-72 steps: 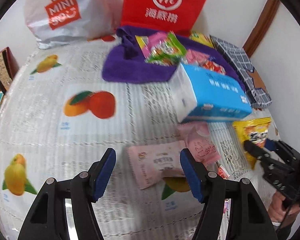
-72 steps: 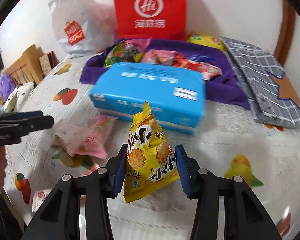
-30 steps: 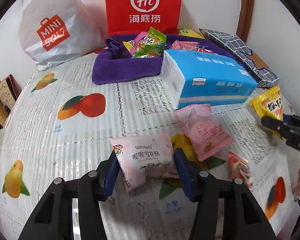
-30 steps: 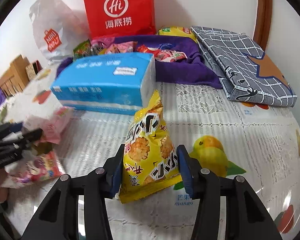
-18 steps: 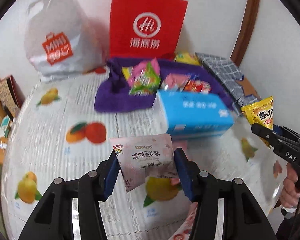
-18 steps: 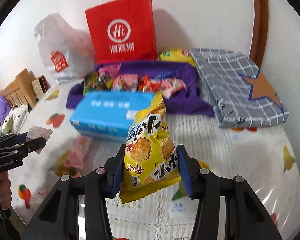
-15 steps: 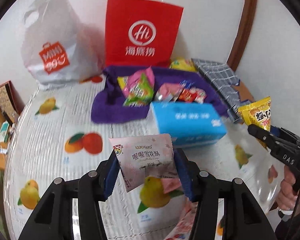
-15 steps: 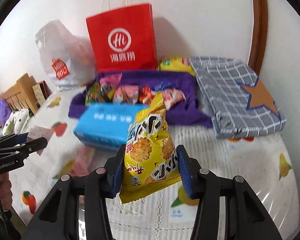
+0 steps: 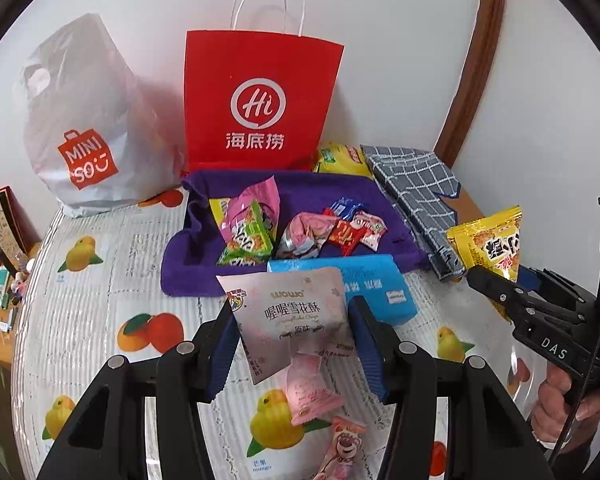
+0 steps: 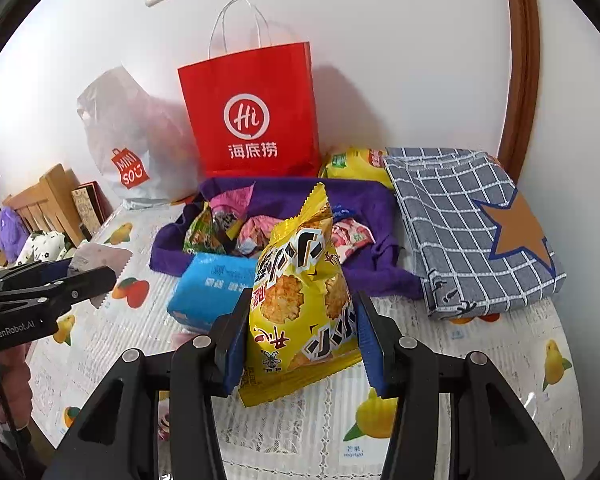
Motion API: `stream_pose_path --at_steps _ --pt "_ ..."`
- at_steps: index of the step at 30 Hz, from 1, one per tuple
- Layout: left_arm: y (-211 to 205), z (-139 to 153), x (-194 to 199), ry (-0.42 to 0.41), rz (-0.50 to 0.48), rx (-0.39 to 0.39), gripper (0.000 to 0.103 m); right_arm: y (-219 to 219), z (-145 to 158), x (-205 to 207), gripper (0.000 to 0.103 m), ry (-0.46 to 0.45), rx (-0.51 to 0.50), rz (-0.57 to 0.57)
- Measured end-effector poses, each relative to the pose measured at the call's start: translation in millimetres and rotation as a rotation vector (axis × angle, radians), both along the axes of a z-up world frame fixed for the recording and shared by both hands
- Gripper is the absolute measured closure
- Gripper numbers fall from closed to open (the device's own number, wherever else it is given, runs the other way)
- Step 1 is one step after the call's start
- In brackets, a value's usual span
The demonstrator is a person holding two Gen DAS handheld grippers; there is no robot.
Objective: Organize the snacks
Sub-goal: 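Carry the yellow chip bag and pink wowo packet over the purple towel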
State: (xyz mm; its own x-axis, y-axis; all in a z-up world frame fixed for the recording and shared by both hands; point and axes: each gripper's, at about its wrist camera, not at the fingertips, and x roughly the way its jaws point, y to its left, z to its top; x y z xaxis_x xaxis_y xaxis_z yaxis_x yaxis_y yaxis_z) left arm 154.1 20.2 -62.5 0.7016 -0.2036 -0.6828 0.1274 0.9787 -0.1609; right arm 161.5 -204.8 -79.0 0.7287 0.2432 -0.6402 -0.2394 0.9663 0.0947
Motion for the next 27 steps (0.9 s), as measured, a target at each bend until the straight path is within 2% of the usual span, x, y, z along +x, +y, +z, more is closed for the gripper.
stream_pose_path --at_steps 14,27 --pt "4.3 20.3 37.1 -0.025 0.01 -0.017 0.051 11.1 21.7 33.6 0.055 -0.009 -0.007 -0.01" --pt "10.3 21.8 82.1 -0.033 0.033 -0.022 0.051 16.4 29.1 85.3 0.055 -0.006 0.001 -0.019"
